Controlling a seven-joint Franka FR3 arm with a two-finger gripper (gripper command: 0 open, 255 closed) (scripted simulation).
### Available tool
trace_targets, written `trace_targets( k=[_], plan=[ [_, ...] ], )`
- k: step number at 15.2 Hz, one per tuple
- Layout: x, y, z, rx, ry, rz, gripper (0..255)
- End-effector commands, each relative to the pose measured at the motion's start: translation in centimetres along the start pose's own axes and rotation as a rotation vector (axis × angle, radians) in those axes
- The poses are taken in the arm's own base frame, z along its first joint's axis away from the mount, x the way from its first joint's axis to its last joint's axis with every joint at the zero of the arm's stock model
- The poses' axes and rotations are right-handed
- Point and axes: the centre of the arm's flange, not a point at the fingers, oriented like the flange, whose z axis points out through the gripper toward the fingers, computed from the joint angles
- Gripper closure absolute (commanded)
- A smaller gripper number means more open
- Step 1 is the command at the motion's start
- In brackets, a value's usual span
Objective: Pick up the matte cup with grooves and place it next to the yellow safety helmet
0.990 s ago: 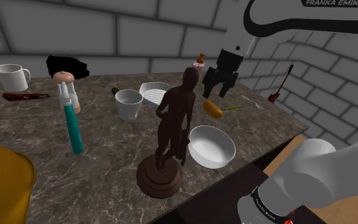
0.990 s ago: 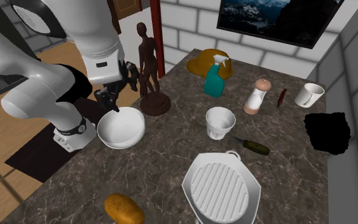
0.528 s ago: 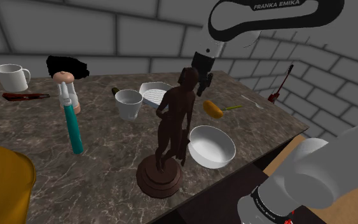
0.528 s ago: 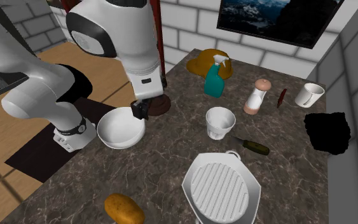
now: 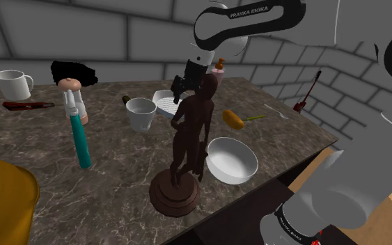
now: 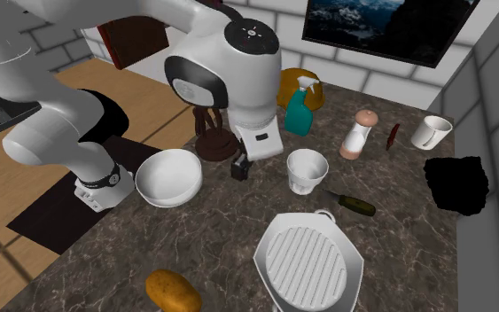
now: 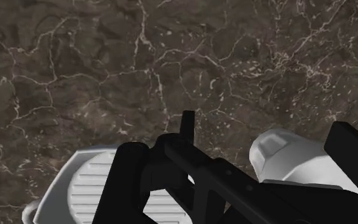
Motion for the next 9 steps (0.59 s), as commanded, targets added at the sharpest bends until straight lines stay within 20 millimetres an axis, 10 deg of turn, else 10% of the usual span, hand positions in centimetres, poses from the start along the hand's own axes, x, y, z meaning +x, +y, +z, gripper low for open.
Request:
trace_targets(
  k=[1,9],
  plan=[
    [2.4,-1.0,1.0,0.005,0.0,-0.003,0],
    [11.4,-4.5,5.1,0.023,-0.003,-0.014,0]
  ],
)
